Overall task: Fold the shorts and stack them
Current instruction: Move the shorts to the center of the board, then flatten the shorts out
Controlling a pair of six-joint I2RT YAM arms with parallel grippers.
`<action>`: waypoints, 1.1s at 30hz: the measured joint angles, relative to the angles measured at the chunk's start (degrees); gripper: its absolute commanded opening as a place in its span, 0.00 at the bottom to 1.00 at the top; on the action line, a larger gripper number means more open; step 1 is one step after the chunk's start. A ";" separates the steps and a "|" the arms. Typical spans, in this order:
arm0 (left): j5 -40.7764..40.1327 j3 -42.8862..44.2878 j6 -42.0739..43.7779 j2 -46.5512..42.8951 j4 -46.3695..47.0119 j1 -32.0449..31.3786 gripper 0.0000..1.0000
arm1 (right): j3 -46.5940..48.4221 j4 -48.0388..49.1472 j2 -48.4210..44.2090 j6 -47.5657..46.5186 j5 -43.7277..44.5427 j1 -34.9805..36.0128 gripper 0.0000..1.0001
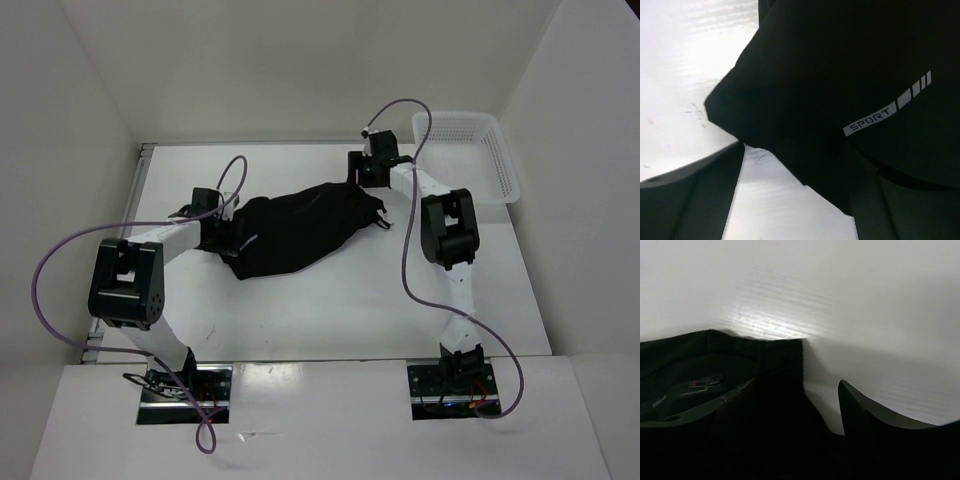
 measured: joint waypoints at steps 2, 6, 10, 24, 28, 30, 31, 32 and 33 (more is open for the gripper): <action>0.66 0.04 0.07 0.98 0.39 0.00 0.67 | 0.11 -0.57 0.68 -0.07 -0.35 0.85 0.68; 1.90 0.17 0.09 1.40 1.40 0.00 0.39 | 0.28 -0.79 0.94 0.09 -0.92 2.60 0.39; 3.45 0.17 0.04 1.51 1.84 -0.02 0.11 | 0.31 -0.76 1.27 0.76 -1.49 3.19 0.00; -2.80 6.40 0.11 -0.94 2.71 0.90 0.00 | 4.46 -1.55 -3.76 -4.52 3.13 3.17 0.00; -3.89 13.66 0.09 -5.20 2.51 3.28 0.00 | 4.44 -1.84 -13.68 -8.39 4.17 3.13 0.00; -4.11 15.32 0.09 -8.59 2.32 4.20 0.00 | 2.67 -1.46 -20.59 -10.43 4.61 3.13 0.00; -4.11 15.87 0.07 -10.67 1.99 4.59 0.00 | 1.14 -1.42 -24.72 -11.23 4.72 3.15 0.00; -3.98 16.35 0.02 -12.70 1.42 4.72 0.00 | -0.50 -1.46 -28.68 -11.96 4.55 3.17 0.00; -3.80 16.68 0.00 -14.64 0.96 4.83 0.00 | -2.16 -1.33 -32.35 -12.59 4.24 3.19 0.00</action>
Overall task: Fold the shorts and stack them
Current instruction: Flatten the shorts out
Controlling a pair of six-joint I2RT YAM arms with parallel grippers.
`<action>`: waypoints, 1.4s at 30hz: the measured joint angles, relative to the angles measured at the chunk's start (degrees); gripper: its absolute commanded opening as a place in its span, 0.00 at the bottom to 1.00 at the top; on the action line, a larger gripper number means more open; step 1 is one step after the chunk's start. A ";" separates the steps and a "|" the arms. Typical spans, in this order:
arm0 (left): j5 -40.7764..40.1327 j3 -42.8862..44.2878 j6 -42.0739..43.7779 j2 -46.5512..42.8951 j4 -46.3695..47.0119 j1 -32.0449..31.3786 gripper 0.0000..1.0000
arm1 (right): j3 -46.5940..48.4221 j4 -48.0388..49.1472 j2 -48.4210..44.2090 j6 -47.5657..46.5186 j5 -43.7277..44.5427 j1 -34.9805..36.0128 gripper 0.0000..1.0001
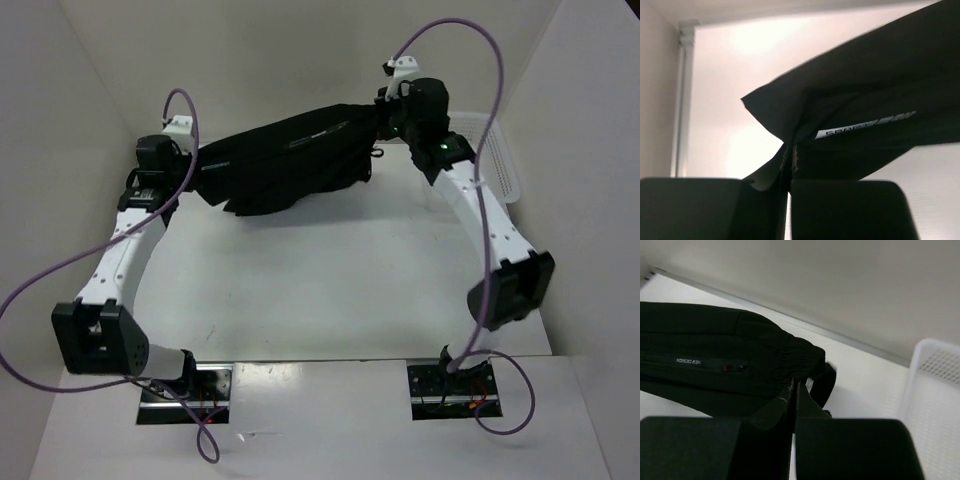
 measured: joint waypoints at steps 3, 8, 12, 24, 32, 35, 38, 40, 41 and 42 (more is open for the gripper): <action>0.74 0.39 0.00 -7.08 -0.92 -0.46 0.00 | -4.28 -0.55 -10.40 -1.92 -1.16 0.31 0.00; 1.57 1.16 -0.04 -19.30 -1.22 -0.39 0.00 | -4.81 -5.09 -19.19 -4.55 -5.16 0.35 0.00; 1.81 5.44 -0.02 -25.44 -1.14 -0.24 0.00 | -1.46 -10.32 -22.01 -5.07 -9.11 0.35 0.00; 1.99 15.80 0.07 -15.78 0.98 -1.03 0.00 | 0.68 -11.58 -24.11 0.13 -12.09 0.20 0.00; 3.96 12.04 0.11 8.44 0.22 -1.36 0.00 | -13.22 -4.00 -12.26 1.84 -6.19 -0.35 0.00; 4.61 12.09 0.17 17.40 1.29 -1.53 0.18 | -14.10 -0.72 -1.33 2.97 -3.02 -1.36 0.44; 4.72 14.32 0.46 26.16 0.79 -1.55 0.75 | -13.29 0.76 8.63 3.89 0.20 -2.54 0.83; 4.85 17.44 0.13 30.42 -0.42 -1.55 0.80 | -12.09 0.44 13.11 4.00 1.07 -3.08 0.84; 5.03 18.12 0.13 30.86 -0.98 -1.55 0.81 | -11.91 0.26 14.05 4.04 1.44 -3.32 0.84; 5.35 18.40 0.17 30.67 -1.68 -1.55 0.81 | -11.89 -0.04 14.16 3.98 1.73 -3.43 0.84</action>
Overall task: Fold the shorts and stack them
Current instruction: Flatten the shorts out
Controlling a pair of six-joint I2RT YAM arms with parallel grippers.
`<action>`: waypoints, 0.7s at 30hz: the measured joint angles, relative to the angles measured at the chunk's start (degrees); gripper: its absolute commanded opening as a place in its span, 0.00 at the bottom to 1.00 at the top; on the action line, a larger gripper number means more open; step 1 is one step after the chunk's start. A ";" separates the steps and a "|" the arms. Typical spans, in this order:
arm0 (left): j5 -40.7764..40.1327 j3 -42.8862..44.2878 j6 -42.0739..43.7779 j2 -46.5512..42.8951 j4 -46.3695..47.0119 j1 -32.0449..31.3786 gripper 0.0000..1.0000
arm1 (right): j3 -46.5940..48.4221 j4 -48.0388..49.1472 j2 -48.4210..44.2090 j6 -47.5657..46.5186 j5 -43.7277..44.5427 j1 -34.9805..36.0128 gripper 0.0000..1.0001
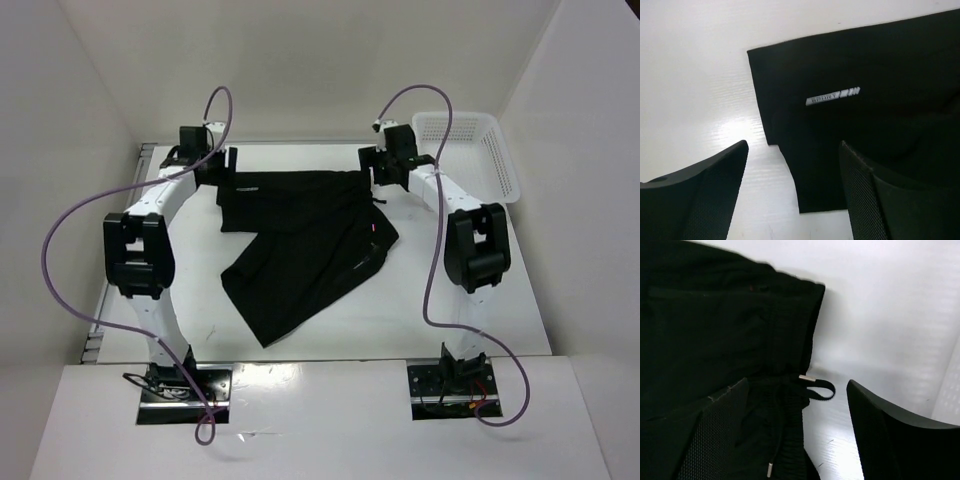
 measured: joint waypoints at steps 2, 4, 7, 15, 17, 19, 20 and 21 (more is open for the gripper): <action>0.85 -0.07 -0.04 -2.64 -1.64 -0.20 0.80 | -0.07 0.11 -1.36 -0.31 0.26 -0.04 0.80; 1.81 -2.62 -0.09 -8.02 -3.02 -0.81 0.77 | -1.57 0.28 -4.87 -1.44 0.07 0.00 0.73; 3.58 -10.54 -0.11 -19.69 -7.98 -3.61 0.73 | -8.55 0.37 -13.66 -2.99 -0.52 0.02 0.65; 5.14 -34.84 0.02 -31.21 -13.99 -11.43 0.79 | -25.57 0.04 -23.56 -4.81 -1.14 0.02 0.65; 3.19 -37.79 -0.02 -29.88 -14.01 -11.21 0.80 | -27.36 -0.07 -21.94 -4.96 -1.03 0.02 0.65; 0.94 -38.99 -0.02 -28.72 -13.35 -10.93 0.80 | -27.85 0.02 -20.33 -5.01 -1.03 0.02 0.71; 0.31 -39.08 -0.02 -28.30 -12.87 -10.69 0.80 | -28.06 0.20 -19.74 -5.03 -1.03 0.02 0.73; -0.46 -39.12 -0.02 -27.91 -11.91 -10.45 0.80 | -28.22 0.20 -19.43 -5.22 -1.01 0.02 0.73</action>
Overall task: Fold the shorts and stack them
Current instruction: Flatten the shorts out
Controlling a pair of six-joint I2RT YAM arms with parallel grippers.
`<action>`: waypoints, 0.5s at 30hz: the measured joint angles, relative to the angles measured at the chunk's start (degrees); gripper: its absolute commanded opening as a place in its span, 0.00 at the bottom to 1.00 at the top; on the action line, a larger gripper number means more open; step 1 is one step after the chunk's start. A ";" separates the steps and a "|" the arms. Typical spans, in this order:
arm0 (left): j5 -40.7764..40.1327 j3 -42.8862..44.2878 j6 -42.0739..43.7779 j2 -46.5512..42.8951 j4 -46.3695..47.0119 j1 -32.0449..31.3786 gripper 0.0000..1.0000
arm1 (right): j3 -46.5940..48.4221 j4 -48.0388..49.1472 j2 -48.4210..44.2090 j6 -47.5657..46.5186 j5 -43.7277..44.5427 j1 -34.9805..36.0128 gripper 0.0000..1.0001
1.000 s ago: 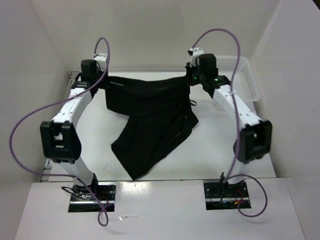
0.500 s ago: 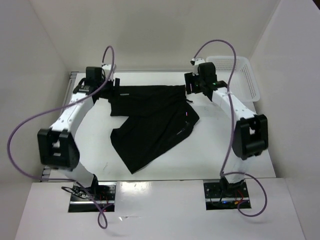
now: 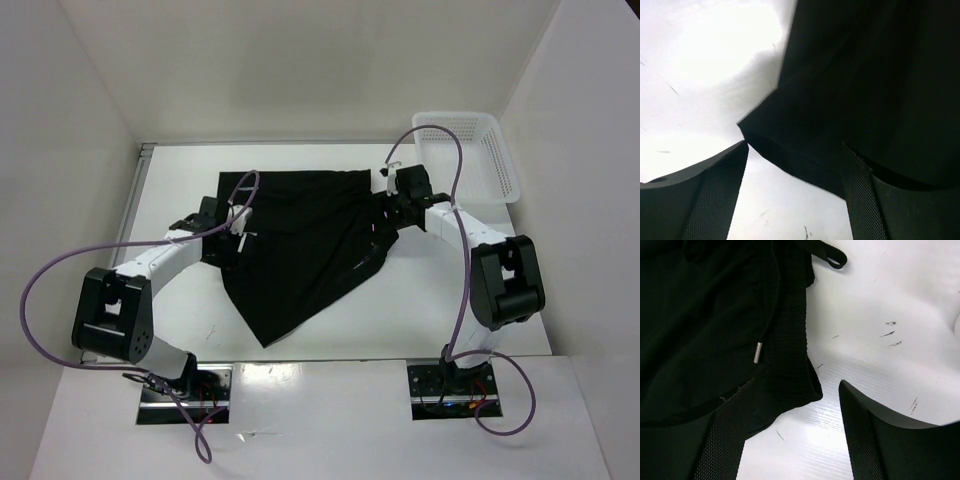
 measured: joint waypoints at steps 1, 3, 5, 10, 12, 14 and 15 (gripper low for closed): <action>-0.48 0.00 0.00 0.44 1.03 0.24 0.80 | -0.13 0.13 0.20 -0.17 -0.02 0.00 0.74; -1.22 -0.22 0.00 1.20 3.28 0.87 0.80 | -0.26 0.26 0.48 -0.59 -0.13 0.00 0.74; -1.99 -0.79 -0.07 2.08 5.20 1.33 0.76 | -0.48 0.68 0.96 -1.27 -0.48 0.00 0.66; -0.83 -1.09 -0.02 5.31 6.21 1.73 0.60 | -1.84 0.39 3.23 -5.75 -3.43 0.00 0.37; 0.02 -1.07 -0.15 6.21 6.38 1.73 0.47 | -2.43 -0.24 3.96 -7.89 -4.57 0.00 0.17; 0.48 -0.87 -0.20 7.17 6.91 1.73 0.16 | -3.08 -0.70 4.20 -9.99 -5.44 0.00 0.02; 1.01 -0.76 -0.09 7.43 7.56 1.73 0.09 | -3.32 -1.01 4.20 -10.88 -5.81 0.00 0.00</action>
